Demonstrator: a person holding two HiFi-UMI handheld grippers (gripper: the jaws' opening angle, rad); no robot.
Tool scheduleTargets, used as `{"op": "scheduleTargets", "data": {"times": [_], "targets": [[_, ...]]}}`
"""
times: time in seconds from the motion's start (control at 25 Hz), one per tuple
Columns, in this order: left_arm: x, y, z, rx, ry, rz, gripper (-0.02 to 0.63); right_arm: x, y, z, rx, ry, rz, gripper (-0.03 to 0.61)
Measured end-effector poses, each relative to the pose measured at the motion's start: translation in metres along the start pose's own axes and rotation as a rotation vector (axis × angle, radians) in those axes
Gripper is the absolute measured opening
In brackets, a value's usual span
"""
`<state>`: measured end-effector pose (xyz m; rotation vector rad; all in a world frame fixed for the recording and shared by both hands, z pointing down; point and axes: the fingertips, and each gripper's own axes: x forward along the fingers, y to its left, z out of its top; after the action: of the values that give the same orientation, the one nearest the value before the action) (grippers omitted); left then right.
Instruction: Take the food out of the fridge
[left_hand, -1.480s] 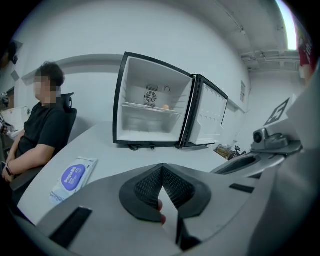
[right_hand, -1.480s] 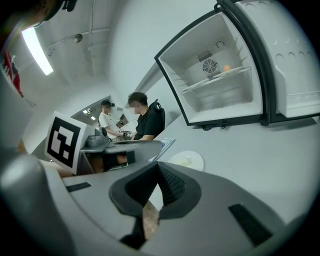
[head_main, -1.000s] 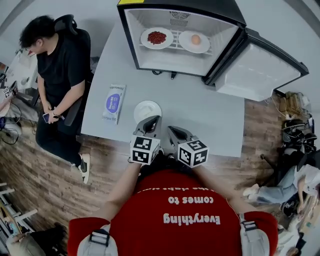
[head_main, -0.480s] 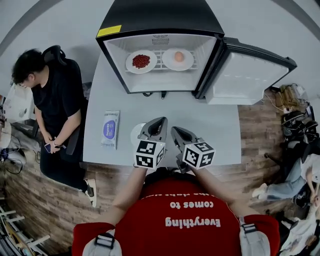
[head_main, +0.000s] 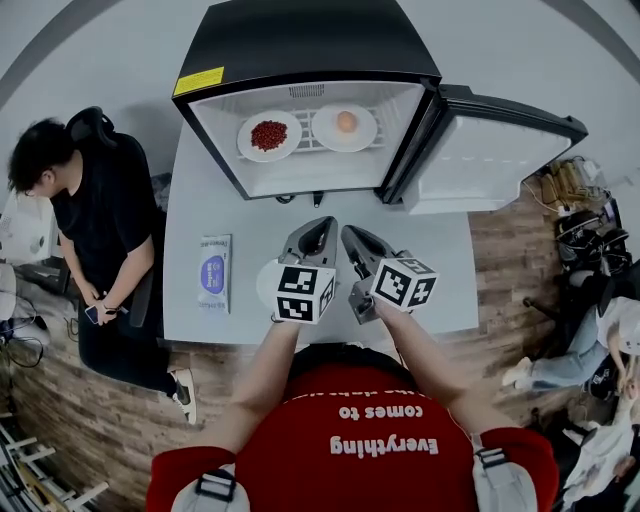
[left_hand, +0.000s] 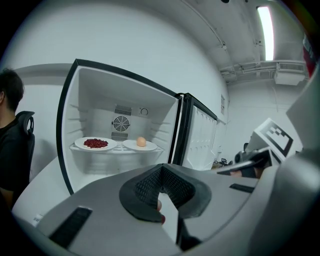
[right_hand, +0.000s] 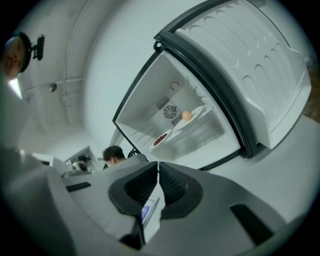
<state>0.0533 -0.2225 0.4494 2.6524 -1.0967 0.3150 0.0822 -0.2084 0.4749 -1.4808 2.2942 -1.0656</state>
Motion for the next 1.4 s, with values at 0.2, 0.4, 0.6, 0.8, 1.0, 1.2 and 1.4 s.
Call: {"op": "scheduleTargets", "data": {"times": [0.2,0.4,0.6,0.8,1.0,1.2,1.4], "targets": [[0.003,0.015,0.006,-0.009,-0.002,0.015,-0.002,0.033,-0.012,0.037,0.190,-0.033,0.033,0.021],[0.006,0.028,0.013,-0.018,0.008,0.031,-0.002,0.070,-0.043,0.073,0.510,-0.089,0.046,0.113],[0.006,0.031,0.011,-0.033,0.031,0.030,-0.002,0.101,-0.089,0.090,0.655,-0.128,-0.031,0.120],[0.006,0.024,0.004,-0.036,0.064,0.007,-0.002,0.119,-0.110,0.097,0.786,-0.157,-0.048,0.120],[0.006,0.021,0.002,-0.032,0.079,-0.003,-0.002,0.127,-0.115,0.101,0.833,-0.184,-0.035,0.118],[0.007,0.021,0.002,-0.031,0.089,-0.002,-0.002,0.127,-0.114,0.099,0.825,-0.172,-0.038,0.042],[0.007,0.022,0.004,-0.028,0.092,-0.001,-0.002,0.121,-0.110,0.098,0.828,-0.172,-0.010,0.023]]}}
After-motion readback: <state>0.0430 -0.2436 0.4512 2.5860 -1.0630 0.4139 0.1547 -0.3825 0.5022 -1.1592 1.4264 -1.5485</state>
